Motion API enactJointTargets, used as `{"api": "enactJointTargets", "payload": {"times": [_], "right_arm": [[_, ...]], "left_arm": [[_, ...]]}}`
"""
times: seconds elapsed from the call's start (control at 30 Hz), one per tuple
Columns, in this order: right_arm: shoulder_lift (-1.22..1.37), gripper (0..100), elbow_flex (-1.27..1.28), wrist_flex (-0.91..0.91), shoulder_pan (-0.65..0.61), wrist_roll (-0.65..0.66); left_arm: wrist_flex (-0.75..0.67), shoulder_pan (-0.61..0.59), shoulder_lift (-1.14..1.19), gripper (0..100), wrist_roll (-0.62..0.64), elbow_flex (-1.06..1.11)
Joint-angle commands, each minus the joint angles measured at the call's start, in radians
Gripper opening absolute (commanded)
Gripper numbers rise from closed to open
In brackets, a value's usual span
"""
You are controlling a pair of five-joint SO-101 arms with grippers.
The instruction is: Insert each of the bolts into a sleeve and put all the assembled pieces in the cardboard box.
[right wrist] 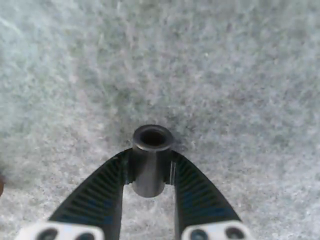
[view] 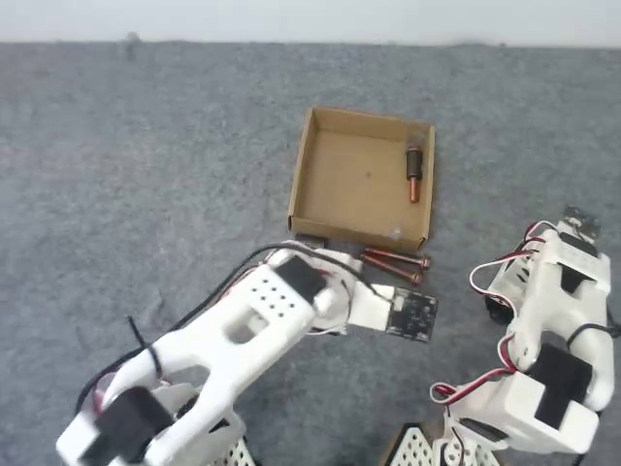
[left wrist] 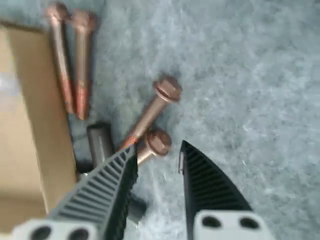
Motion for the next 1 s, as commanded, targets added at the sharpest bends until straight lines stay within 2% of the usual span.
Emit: {"api": "enactJointTargets", "payload": {"times": [0.0,0.23,0.33,0.43,0.83,0.97], "right_arm": [[-0.013,0.6,-0.023,-0.008,0.015,0.020],[-0.013,0.6,-0.023,-0.008,0.015,0.086],[-0.013,0.6,-0.023,-0.008,0.012,0.087],[-0.013,0.6,-0.023,-0.008,0.010,0.087],[-0.013,0.6,-0.023,-0.007,0.013,0.089],[-0.013,0.6,-0.023,-0.007,0.013,0.089]], "left_arm": [[-0.029,0.040,0.132,13,-0.008,-0.156],[0.063,0.041,0.381,13,-0.009,-0.377],[0.101,0.037,0.451,13,-0.055,-0.427],[0.124,0.018,0.488,13,-0.094,-0.450],[0.075,0.011,0.575,13,-0.091,-0.456],[0.110,0.014,0.595,13,-0.087,-0.503]]}}
